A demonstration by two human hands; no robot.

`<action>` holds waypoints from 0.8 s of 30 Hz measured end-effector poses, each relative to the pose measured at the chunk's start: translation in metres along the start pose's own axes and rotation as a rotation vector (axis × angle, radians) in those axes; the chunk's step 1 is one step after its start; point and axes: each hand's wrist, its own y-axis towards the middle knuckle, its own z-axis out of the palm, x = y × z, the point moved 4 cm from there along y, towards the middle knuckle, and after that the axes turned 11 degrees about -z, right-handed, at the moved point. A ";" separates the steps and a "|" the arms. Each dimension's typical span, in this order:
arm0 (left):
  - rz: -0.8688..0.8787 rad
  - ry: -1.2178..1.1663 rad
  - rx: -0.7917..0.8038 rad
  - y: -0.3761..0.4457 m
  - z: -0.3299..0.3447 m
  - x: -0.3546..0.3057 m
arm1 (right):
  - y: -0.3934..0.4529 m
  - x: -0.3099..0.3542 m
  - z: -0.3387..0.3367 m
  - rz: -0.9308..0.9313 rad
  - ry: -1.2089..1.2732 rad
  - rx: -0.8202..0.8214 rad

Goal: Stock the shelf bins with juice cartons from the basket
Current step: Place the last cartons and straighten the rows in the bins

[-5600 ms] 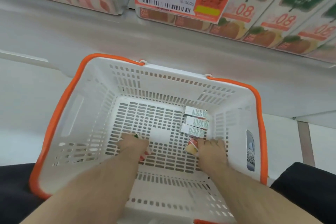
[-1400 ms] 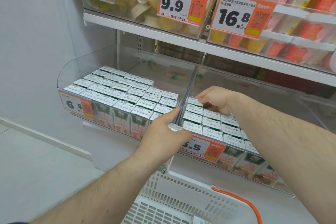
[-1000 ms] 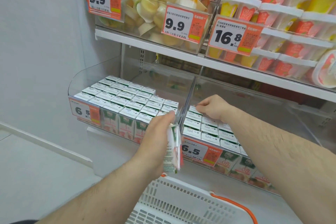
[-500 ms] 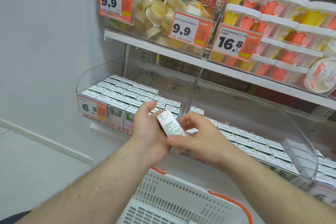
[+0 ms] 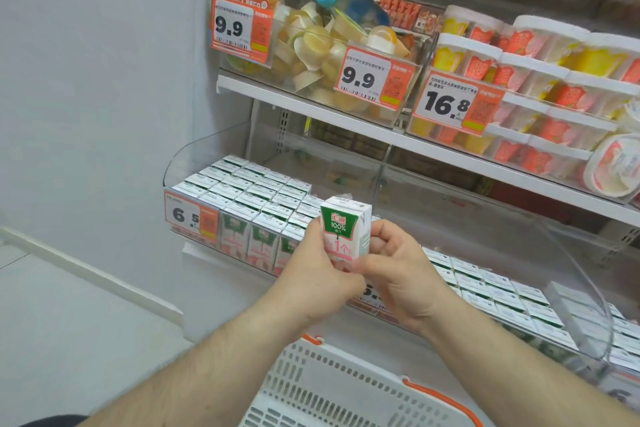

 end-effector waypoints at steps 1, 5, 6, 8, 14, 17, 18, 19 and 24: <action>0.047 0.009 -0.026 0.000 -0.002 -0.002 | 0.000 0.002 0.002 -0.022 -0.030 0.027; 0.212 0.097 -0.123 0.002 -0.015 -0.006 | 0.005 0.019 0.007 -0.081 -0.263 0.088; 0.245 0.126 -0.146 0.004 -0.019 -0.007 | 0.007 0.025 0.008 -0.113 -0.382 0.092; 0.301 0.191 -0.202 0.008 -0.028 -0.010 | 0.014 0.040 0.014 -0.177 -0.645 0.089; 0.253 0.480 -0.353 0.025 -0.053 -0.015 | 0.046 0.062 0.041 -0.343 -1.104 0.085; 0.081 0.826 -0.444 0.038 -0.074 -0.010 | 0.086 0.066 0.031 -0.334 -1.211 -0.083; 0.005 0.946 -0.458 0.043 -0.080 -0.007 | 0.104 0.063 0.027 -0.292 -1.287 -0.085; -0.060 1.029 -0.454 0.047 -0.083 -0.003 | 0.122 0.057 0.025 -0.241 -1.364 -0.072; -0.146 1.109 -0.324 0.058 -0.072 0.013 | 0.181 0.009 0.022 0.069 -1.554 0.035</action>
